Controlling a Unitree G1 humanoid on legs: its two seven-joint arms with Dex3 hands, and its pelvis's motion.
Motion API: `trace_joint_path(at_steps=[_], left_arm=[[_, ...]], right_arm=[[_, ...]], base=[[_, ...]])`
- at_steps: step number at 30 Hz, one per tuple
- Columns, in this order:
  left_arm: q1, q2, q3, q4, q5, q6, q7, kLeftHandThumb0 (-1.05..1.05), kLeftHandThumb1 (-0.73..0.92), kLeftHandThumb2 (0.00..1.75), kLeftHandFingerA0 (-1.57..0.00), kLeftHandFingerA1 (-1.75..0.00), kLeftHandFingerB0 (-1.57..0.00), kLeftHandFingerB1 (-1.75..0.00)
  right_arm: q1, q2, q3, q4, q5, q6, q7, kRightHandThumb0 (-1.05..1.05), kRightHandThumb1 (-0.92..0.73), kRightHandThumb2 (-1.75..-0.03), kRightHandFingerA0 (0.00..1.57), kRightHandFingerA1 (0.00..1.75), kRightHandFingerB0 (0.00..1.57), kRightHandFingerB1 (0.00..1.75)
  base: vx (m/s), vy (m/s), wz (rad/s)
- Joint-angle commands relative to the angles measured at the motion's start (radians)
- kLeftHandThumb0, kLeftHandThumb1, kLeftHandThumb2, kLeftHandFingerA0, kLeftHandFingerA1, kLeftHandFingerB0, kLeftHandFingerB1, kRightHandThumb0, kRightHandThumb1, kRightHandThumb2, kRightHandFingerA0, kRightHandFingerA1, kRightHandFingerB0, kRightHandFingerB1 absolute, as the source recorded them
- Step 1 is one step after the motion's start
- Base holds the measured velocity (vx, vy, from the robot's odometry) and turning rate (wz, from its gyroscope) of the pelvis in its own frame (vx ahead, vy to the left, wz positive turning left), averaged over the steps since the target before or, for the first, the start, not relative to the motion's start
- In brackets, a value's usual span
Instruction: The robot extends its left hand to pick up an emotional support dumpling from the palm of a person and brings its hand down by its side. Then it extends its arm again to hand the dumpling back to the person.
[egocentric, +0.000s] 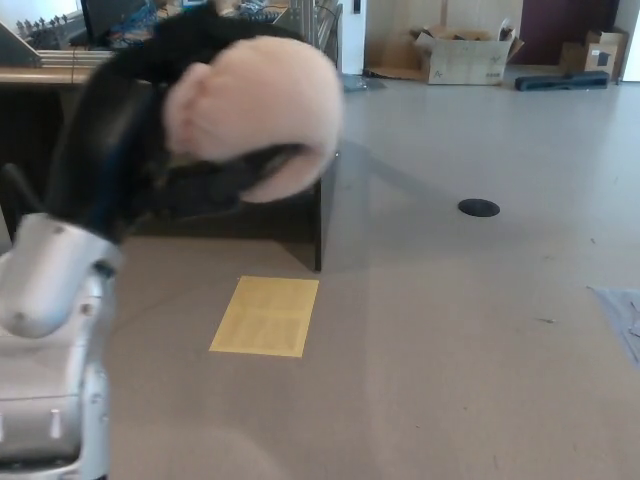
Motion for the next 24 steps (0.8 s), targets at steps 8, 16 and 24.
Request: trace_joint_path(at_steps=[8, 16, 24], left_arm=[[0.365, 0.092, 0.706, 0.207, -0.781, 0.786, 0.069, -0.37, 0.85, 0.67, -1.01, -1.4, -0.57, -0.84], [0.508, 0.144, 0.743, 0.419, -0.66, 0.717, -0.031, -0.34, 0.8, 0.66, -1.07, -1.42, -0.7, -0.81], [0.536, 0.197, 0.744, 0.571, -0.623, 0.667, -0.06, -0.35, 0.82, 0.66, -1.08, -1.38, -0.78, -0.81]], right_arm=[[0.072, -0.023, -0.037, -0.003, 0.049, 0.017, 0.027, -0.59, -0.49, -0.83, 0.59, 0.57, 0.35, 0.46], [0.036, -0.022, -0.029, 0.002, 0.036, 0.029, 0.016, -0.59, -0.49, -0.83, 0.6, 0.57, 0.37, 0.47], [0.027, -0.022, -0.035, 0.011, 0.037, 0.005, 0.024, -0.58, -0.49, -0.83, 0.63, 0.59, 0.37, 0.47]], base=[[0.0, 0.0, 0.0], [0.0, 0.0, 0.0], [0.0, 0.0, 0.0]])
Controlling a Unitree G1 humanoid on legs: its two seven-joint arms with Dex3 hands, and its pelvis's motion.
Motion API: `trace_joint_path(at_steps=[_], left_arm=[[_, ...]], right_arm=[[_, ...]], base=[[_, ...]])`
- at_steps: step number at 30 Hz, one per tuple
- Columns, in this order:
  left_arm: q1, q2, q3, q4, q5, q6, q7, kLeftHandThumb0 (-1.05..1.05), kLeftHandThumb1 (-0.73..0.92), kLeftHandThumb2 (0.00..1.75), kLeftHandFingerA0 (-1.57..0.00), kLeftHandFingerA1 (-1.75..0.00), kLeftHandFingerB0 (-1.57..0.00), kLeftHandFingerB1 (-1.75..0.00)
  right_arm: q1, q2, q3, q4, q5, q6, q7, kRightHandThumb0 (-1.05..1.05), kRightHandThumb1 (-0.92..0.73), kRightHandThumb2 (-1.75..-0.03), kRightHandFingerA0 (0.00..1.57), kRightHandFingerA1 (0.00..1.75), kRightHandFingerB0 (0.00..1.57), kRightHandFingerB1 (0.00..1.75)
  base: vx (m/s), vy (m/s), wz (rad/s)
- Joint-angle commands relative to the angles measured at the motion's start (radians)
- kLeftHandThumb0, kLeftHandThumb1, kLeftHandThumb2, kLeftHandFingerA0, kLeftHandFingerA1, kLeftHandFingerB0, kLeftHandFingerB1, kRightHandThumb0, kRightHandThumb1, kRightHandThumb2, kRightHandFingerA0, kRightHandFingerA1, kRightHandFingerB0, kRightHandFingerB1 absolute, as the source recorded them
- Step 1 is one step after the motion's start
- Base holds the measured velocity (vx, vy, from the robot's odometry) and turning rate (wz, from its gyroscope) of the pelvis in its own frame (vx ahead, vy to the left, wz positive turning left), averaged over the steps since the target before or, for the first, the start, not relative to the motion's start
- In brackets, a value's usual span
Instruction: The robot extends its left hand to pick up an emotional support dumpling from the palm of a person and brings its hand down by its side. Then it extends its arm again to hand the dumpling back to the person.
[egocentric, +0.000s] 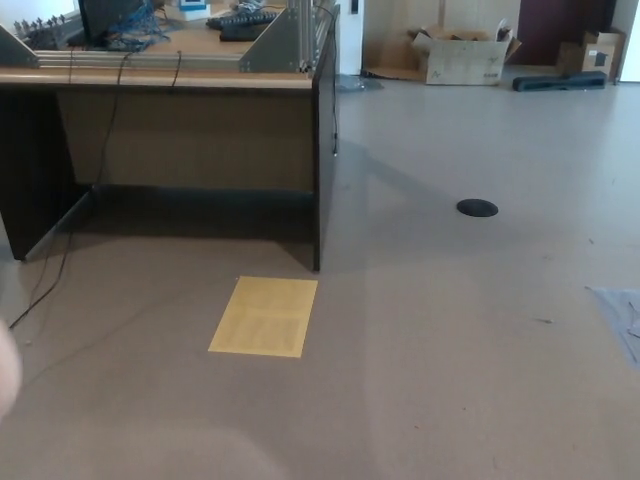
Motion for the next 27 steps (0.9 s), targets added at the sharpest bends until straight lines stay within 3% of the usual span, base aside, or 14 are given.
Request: trace_joint_path(at_steps=[1, 4, 7, 12, 22, 23, 24, 25, 27], left_arm=[[0.13, 0.114, 0.129, 0.253, -0.232, 0.276, -0.043, -0.35, 0.82, 0.66, -1.08, -1.38, -0.78, -0.81], [0.132, 0.141, 0.128, 0.316, -0.225, 0.267, -0.043, -0.34, 0.83, 0.68, -1.05, -1.47, -0.69, -0.92], [0.136, 0.173, 0.131, 0.397, -0.236, 0.277, -0.032, -0.36, 0.79, 0.66, -1.07, -1.44, -0.72, -0.76], [0.146, 0.197, 0.105, 0.441, -0.254, 0.262, -0.038, -0.38, 0.78, 0.66, -1.03, -1.48, -0.73, -0.72], [0.149, 0.21, 0.063, 0.422, -0.296, 0.236, 0.0, -0.38, 0.76, 0.65, -1.08, -1.44, -0.78, -0.69], [0.151, 0.201, 0.043, 0.394, -0.291, 0.195, -0.022, -0.28, 0.79, 0.67, -1.03, -1.43, -0.77, -0.82], [0.152, 0.198, 0.037, 0.386, -0.29, 0.182, -0.028, -0.28, 0.79, 0.67, -1.03, -1.43, -0.77, -0.82], [0.134, 0.19, 0.034, 0.35, -0.31, 0.189, -0.015, -0.31, 0.79, 0.65, -1.08, -1.33, -0.84, -0.78], [0.118, 0.186, 0.028, 0.325, -0.327, 0.192, -0.003, -0.32, 0.79, 0.65, -1.07, -1.33, -0.84, -0.77]], right_arm=[[0.013, -0.022, -0.026, 0.012, 0.035, 0.004, 0.013, -0.58, -0.49, -0.83, 0.63, 0.59, 0.37, 0.47], [0.006, -0.018, -0.029, 0.01, 0.034, 0.024, 0.007, -0.58, -0.49, -0.82, 0.61, 0.58, 0.36, 0.47], [0.003, -0.018, -0.028, 0.006, 0.031, 0.037, 0.009, -0.59, -0.49, -0.83, 0.61, 0.58, 0.36, 0.46], [0.003, -0.016, -0.03, 0.0, 0.034, 0.048, 0.01, -0.59, -0.49, -0.82, 0.6, 0.57, 0.36, 0.46], [-0.001, -0.02, -0.028, 0.002, 0.037, 0.047, 0.016, -0.6, -0.49, -0.83, 0.63, 0.58, 0.36, 0.46], [-0.001, -0.022, -0.026, -0.001, 0.033, 0.051, 0.013, -0.61, -0.49, -0.83, 0.61, 0.57, 0.36, 0.46], [-0.002, -0.023, -0.025, -0.002, 0.032, 0.052, 0.012, -0.61, -0.49, -0.83, 0.61, 0.57, 0.36, 0.46], [-0.006, -0.024, -0.025, -0.004, 0.032, 0.055, 0.012, -0.61, -0.49, -0.83, 0.61, 0.57, 0.36, 0.46], [-0.01, -0.026, -0.024, -0.006, 0.031, 0.06, 0.011, -0.61, -0.49, -0.83, 0.61, 0.57, 0.36, 0.46]], base=[[0.0, 0.0, 0.0], [0.0, 0.0, 0.0], [0.0, 0.0, 0.0], [0.0, 0.0, 0.0], [0.0, 0.0, 0.0], [0.0, 0.0, 0.0], [0.0, 0.0, 0.0], [0.0, 0.0, 0.0], [0.0, 0.0, 0.0]])
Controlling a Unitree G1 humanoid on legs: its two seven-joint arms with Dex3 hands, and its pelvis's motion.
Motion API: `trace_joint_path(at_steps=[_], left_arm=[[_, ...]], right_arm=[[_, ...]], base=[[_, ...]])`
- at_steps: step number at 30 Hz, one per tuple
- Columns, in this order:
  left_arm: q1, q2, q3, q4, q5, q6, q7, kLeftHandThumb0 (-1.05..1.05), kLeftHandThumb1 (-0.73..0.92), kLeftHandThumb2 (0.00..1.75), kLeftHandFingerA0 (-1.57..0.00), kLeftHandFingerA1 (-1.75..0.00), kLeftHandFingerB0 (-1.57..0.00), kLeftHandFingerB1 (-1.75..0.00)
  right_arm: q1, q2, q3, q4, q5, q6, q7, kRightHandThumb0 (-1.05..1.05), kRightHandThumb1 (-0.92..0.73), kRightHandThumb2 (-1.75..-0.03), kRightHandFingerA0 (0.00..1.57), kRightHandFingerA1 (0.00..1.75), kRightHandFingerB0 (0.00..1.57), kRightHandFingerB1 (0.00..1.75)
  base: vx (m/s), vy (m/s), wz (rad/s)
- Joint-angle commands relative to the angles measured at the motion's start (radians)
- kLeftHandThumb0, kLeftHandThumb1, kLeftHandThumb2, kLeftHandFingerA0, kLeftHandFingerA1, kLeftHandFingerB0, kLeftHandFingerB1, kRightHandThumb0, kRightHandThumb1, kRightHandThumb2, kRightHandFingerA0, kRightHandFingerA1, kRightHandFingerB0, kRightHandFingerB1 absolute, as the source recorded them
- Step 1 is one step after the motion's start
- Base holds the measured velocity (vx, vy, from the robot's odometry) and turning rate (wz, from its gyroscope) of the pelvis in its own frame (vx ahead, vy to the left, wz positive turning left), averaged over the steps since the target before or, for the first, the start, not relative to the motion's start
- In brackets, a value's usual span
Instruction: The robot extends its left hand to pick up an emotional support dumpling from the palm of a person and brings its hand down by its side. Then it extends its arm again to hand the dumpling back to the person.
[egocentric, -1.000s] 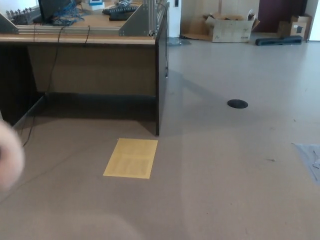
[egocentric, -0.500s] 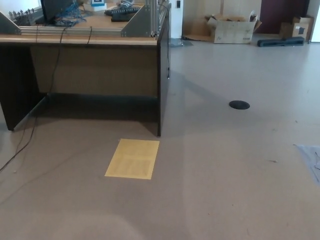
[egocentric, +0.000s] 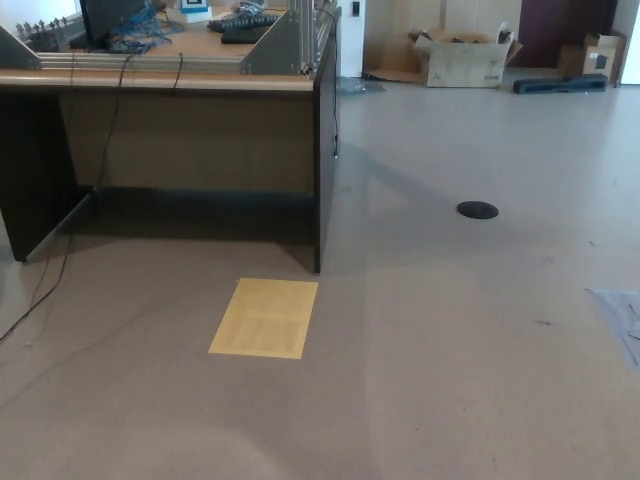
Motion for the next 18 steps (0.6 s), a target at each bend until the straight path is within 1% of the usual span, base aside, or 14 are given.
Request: trace_joint_path(at_steps=[1, 2, 3, 4, 5, 7, 8, 18], left_arm=[[-0.026, 0.003, -0.022, -0.077, -0.07, -0.031, 0.017, -0.32, 0.79, 0.65, -1.07, -1.33, -0.84, -0.77], [-0.063, -0.003, -0.028, -0.128, -0.091, -0.003, 0.066, -0.28, 0.78, 0.66, -1.03, -1.42, -0.78, -0.8], [-0.073, -0.005, -0.029, -0.142, -0.097, 0.005, 0.08, -0.28, 0.78, 0.66, -1.03, -1.42, -0.78, -0.8], [-0.113, -0.018, -0.063, -0.215, -0.095, -0.013, 0.096, -0.2, 0.8, 0.68, -0.93, -1.52, -0.71, -0.83], [-0.132, -0.024, -0.094, -0.257, -0.086, -0.041, 0.084, -0.19, 0.8, 0.67, -0.89, -1.44, -0.72, -0.81], [-0.136, -0.025, -0.116, -0.277, -0.078, -0.065, 0.068, -0.19, 0.8, 0.67, -0.89, -1.44, -0.72, -0.81], [-0.179, -0.03, -0.164, -0.336, -0.063, -0.079, 0.087, -0.16, 0.76, 0.65, -0.9, -1.41, -0.76, -0.74], [-0.183, -0.029, -0.205, -0.375, -0.082, -0.097, 0.125, -0.16, 0.76, 0.65, -0.9, -1.41, -0.76, -0.74]], right_arm=[[-0.011, -0.023, -0.002, -0.006, 0.008, 0.024, 0.0, -0.61, -0.49, -0.83, 0.61, 0.57, 0.36, 0.46], [-0.01, -0.024, 0.0, -0.008, 0.006, 0.026, -0.001, -0.61, -0.49, -0.83, 0.6, 0.57, 0.36, 0.46], [-0.01, -0.024, 0.001, -0.009, 0.005, 0.027, -0.002, -0.61, -0.49, -0.83, 0.6, 0.57, 0.36, 0.46], [-0.012, -0.021, -0.002, -0.006, 0.011, 0.033, 0.004, -0.59, -0.49, -0.83, 0.6, 0.57, 0.37, 0.46], [-0.013, -0.02, -0.002, -0.003, 0.013, 0.033, 0.006, -0.6, -0.49, -0.83, 0.6, 0.57, 0.37, 0.46], [-0.013, -0.02, -0.001, -0.002, 0.011, 0.03, 0.006, -0.6, -0.49, -0.83, 0.6, 0.57, 0.37, 0.46], [-0.011, -0.021, 0.005, -0.005, 0.001, 0.03, -0.005, -0.61, -0.49, -0.82, 0.58, 0.56, 0.38, 0.46], [-0.009, -0.023, 0.012, -0.007, 0.001, 0.031, -0.011, -0.61, -0.49, -0.82, 0.58, 0.56, 0.38, 0.46]], base=[[0.0, 0.0, 0.0], [0.0, 0.0, 0.0], [0.0, 0.0, 0.0], [0.0, 0.0, 0.0], [0.0, 0.0, 0.0], [0.0, 0.0, 0.0], [0.0, 0.0, 0.0], [0.0, 0.0, 0.0]])
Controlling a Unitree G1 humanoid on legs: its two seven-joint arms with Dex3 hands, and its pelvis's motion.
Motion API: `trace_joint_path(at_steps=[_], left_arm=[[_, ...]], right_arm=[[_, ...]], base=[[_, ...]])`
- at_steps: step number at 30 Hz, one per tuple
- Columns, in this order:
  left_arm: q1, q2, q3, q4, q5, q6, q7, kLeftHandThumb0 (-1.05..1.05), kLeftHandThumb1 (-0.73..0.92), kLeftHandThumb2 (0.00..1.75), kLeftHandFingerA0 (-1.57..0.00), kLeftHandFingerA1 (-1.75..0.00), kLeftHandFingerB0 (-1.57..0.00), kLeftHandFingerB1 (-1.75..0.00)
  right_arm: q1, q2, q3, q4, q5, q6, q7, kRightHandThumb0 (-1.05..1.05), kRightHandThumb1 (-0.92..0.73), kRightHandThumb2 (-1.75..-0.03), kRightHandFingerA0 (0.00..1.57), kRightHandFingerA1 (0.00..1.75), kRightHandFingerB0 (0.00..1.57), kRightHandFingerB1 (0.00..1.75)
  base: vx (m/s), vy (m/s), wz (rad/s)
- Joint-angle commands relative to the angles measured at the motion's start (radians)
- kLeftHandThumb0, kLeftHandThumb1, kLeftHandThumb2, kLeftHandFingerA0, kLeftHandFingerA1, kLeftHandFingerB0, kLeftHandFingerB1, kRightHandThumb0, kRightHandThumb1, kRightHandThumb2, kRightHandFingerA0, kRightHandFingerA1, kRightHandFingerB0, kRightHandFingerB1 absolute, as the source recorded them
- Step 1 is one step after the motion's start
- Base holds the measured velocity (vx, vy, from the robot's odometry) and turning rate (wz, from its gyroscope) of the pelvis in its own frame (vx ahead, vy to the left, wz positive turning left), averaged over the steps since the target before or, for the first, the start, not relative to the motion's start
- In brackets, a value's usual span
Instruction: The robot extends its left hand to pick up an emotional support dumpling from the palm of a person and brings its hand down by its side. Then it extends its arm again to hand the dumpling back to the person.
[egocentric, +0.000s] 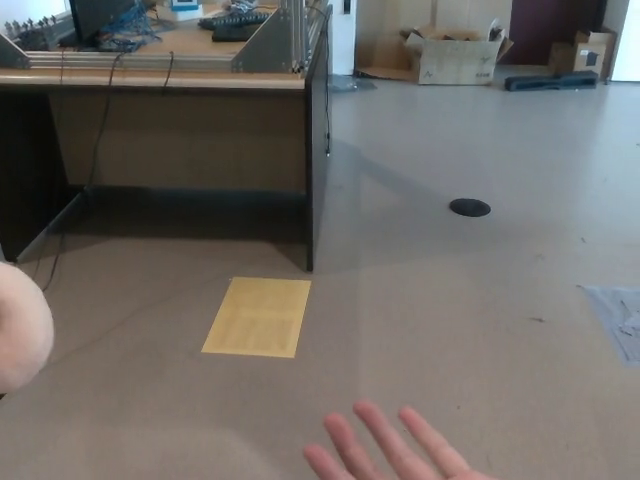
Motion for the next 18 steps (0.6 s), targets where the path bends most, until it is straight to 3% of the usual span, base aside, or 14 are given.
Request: trace_joint_path(at_steps=[1, 3, 4, 5, 8, 13, 14, 18], left_arm=[[0.009, 0.009, -0.01, -0.012, -0.023, -0.046, 0.039, -0.16, 0.76, 0.65, -0.9, -1.41, -0.76, -0.74], [-0.03, 0.015, -0.053, -0.041, -0.008, -0.052, 0.038, -0.17, 0.73, 0.63, -0.94, -1.35, -0.82, -0.7], [-0.163, 0.03, -0.247, -0.132, 0.112, -0.099, 0.03, -0.13, 0.78, 0.64, -0.95, -1.34, -0.86, -0.79], [-0.27, 0.042, -0.415, -0.164, 0.232, -0.175, -0.009, -0.12, 0.76, 0.66, -1.08, -1.27, -0.95, -0.78], [-0.413, 0.068, -0.669, -0.188, 0.417, -0.301, -0.078, -0.13, 0.74, 0.68, -1.04, -1.26, -0.94, -0.77], [-0.47, 0.068, -0.77, -0.205, 0.445, -0.303, -0.087, -0.13, 0.73, 0.66, -1.02, -1.26, -0.96, -0.75], [-0.506, 0.08, -0.846, -0.222, 0.495, -0.325, -0.111, -0.11, 0.73, 0.66, -0.92, -1.34, -0.92, -0.83], [-0.556, 0.097, -0.948, -0.249, 0.554, -0.34, -0.119, -0.1, 0.7, 0.68, -0.92, -1.32, -0.93, -0.79]], right_arm=[[0.002, -0.017, 0.001, -0.003, 0.002, 0.016, -0.01, -0.61, -0.49, -0.82, 0.58, 0.56, 0.38, 0.46], [0.001, -0.017, 0.001, -0.009, 0.002, 0.02, -0.01, -0.6, -0.49, -0.82, 0.59, 0.56, 0.37, 0.46], [-0.005, -0.017, 0.003, -0.013, 0.003, 0.018, -0.003, -0.59, -0.49, -0.83, 0.61, 0.57, 0.38, 0.47], [-0.018, -0.016, 0.003, -0.009, 0.006, 0.017, 0.004, -0.62, -0.49, -0.83, 0.6, 0.57, 0.38, 0.47], [-0.035, -0.014, 0.0, -0.005, 0.015, 0.015, 0.014, -0.61, -0.49, -0.83, 0.61, 0.58, 0.38, 0.47], [-0.039, -0.02, 0.007, -0.003, 0.003, -0.002, 0.01, -0.59, -0.5, -0.83, 0.61, 0.58, 0.36, 0.46], [-0.044, -0.02, 0.009, -0.007, -0.002, 0.016, -0.003, -0.61, -0.49, -0.83, 0.62, 0.57, 0.38, 0.46], [-0.046, -0.02, 0.011, -0.013, -0.006, 0.031, -0.01, -0.6, -0.49, -0.83, 0.61, 0.57, 0.38, 0.47]], base=[[0.0, 0.0, 0.0], [0.0, 0.0, 0.0], [0.0, 0.0, 0.0], [0.0, 0.0, 0.07], [0.0, 0.0, 0.03], [0.0, 0.0, 0.0], [0.0, 0.0, 0.0], [0.0, 0.0, 0.0]])
